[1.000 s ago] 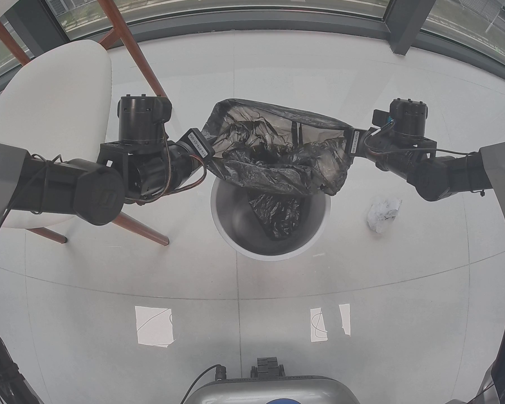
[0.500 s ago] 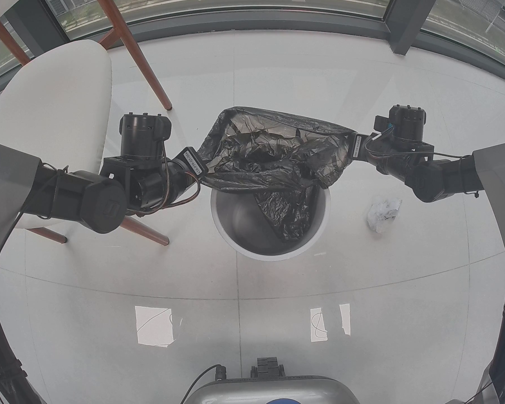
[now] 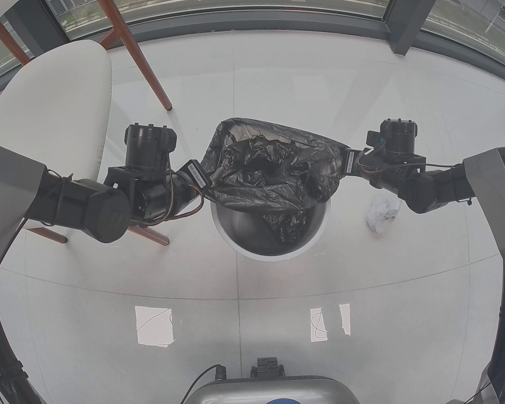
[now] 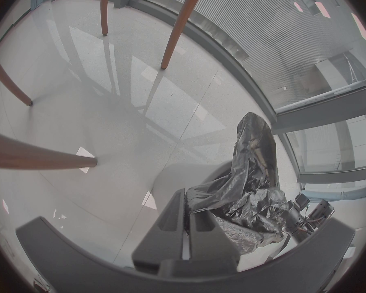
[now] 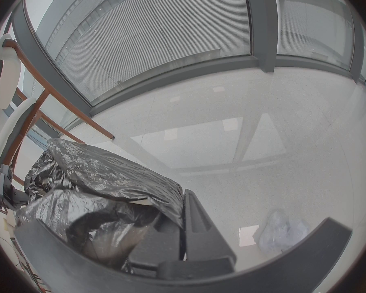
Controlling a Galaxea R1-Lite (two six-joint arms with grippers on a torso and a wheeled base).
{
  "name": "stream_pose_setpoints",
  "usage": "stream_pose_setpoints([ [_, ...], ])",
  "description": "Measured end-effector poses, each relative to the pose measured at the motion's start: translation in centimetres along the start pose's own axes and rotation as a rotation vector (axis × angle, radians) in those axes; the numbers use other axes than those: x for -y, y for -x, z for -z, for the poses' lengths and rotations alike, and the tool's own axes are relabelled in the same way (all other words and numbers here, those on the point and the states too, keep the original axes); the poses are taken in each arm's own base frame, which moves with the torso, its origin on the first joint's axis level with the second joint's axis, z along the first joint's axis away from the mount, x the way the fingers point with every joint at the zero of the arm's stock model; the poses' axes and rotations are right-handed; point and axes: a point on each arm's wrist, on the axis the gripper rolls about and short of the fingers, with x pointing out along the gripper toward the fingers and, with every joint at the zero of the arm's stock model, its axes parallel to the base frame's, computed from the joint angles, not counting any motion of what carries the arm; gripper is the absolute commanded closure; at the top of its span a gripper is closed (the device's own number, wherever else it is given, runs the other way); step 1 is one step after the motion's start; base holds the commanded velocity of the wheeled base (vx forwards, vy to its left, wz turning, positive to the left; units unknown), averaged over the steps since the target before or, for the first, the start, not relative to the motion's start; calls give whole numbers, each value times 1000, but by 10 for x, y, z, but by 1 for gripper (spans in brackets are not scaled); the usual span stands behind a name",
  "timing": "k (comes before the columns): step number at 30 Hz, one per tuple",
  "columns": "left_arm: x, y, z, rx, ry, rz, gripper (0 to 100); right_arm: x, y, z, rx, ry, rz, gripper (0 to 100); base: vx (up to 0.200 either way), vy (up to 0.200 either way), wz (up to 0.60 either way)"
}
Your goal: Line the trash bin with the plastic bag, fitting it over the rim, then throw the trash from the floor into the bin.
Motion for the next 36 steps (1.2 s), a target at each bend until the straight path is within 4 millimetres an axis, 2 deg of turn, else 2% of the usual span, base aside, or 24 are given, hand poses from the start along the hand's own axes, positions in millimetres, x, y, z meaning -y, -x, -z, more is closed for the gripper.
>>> stream_pose_setpoints([
  [10,-21,9,36,-112,-22,-72,100,0,24,22,-107,-1,-15,100,0,0,0],
  [15,-27,14,45,-140,-31,-95,100,-4,36,28,-139,2,-28,100,0,0,0],
  [21,-29,17,48,-146,-39,-103,100,-16,45,32,-157,11,-53,100,0,0,0],
  [29,-32,19,51,-115,-45,-106,100,-23,57,34,-166,21,-66,100,0,0,0],
  [36,-30,17,48,-43,-37,-63,100,-24,59,29,-32,25,-94,100,0,0,0],
])
